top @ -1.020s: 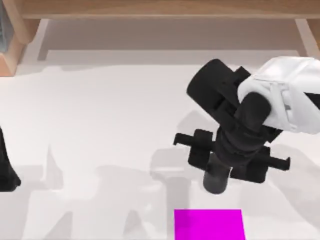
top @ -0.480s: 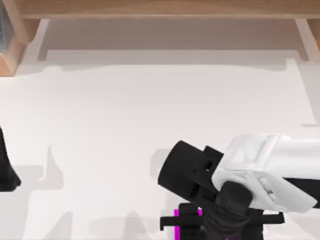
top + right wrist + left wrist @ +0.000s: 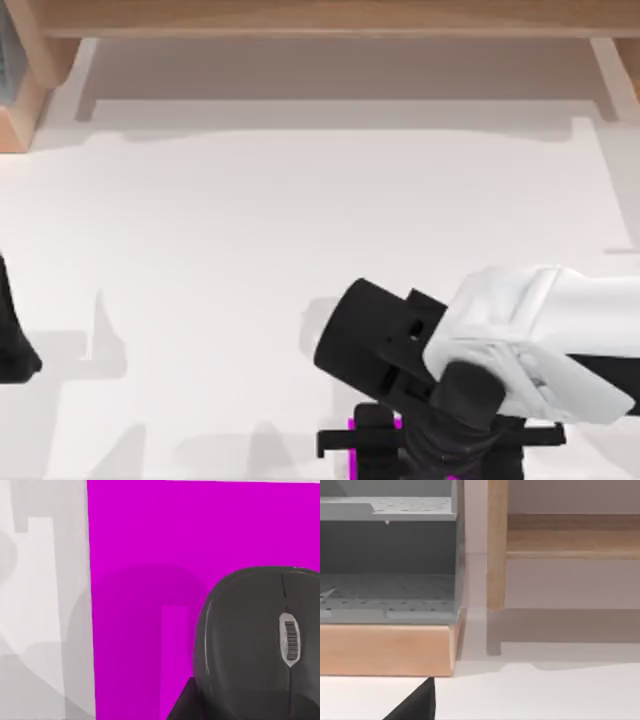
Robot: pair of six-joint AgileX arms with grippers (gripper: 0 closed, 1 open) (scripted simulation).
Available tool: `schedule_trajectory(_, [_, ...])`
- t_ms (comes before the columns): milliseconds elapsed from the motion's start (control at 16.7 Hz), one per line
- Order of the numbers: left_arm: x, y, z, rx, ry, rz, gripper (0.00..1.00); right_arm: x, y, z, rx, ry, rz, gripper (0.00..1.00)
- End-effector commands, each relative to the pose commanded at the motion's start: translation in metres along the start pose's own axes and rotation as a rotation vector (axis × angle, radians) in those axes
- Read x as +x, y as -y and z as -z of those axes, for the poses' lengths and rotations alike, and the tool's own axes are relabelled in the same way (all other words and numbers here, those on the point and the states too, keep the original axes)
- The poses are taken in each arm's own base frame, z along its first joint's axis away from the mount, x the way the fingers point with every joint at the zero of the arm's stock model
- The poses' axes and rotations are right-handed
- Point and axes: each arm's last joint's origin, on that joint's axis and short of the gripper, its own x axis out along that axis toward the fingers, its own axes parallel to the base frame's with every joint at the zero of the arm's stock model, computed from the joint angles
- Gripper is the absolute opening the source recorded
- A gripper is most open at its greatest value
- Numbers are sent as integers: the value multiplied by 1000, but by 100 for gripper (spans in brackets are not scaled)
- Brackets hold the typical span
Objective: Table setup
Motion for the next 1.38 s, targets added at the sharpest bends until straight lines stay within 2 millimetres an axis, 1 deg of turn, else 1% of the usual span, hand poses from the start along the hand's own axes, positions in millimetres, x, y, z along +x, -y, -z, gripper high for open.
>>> schedule_trajectory(360, [0, 0, 0, 0, 0, 0, 100, -7, -11, -13, 11, 27, -101, 0])
schedule_trajectory(600, [0, 0, 0, 0, 0, 0, 100, -18, -22, -21, 10, 58, -197, 0])
schedule_trajectory(780, [0, 0, 0, 0, 0, 0, 100, -29, -28, -22, 3, 77, -262, 0])
schedule_trajectory(960, [0, 0, 0, 0, 0, 0, 100, -36, -30, -18, -4, 86, -287, 0])
schedule_trajectory(1140, [0, 0, 0, 0, 0, 0, 100, -36, -26, -14, -6, 84, -261, 0])
schedule_trajectory(1380, [0, 0, 0, 0, 0, 0, 100, -22, -15, -7, -5, 58, -158, 0])
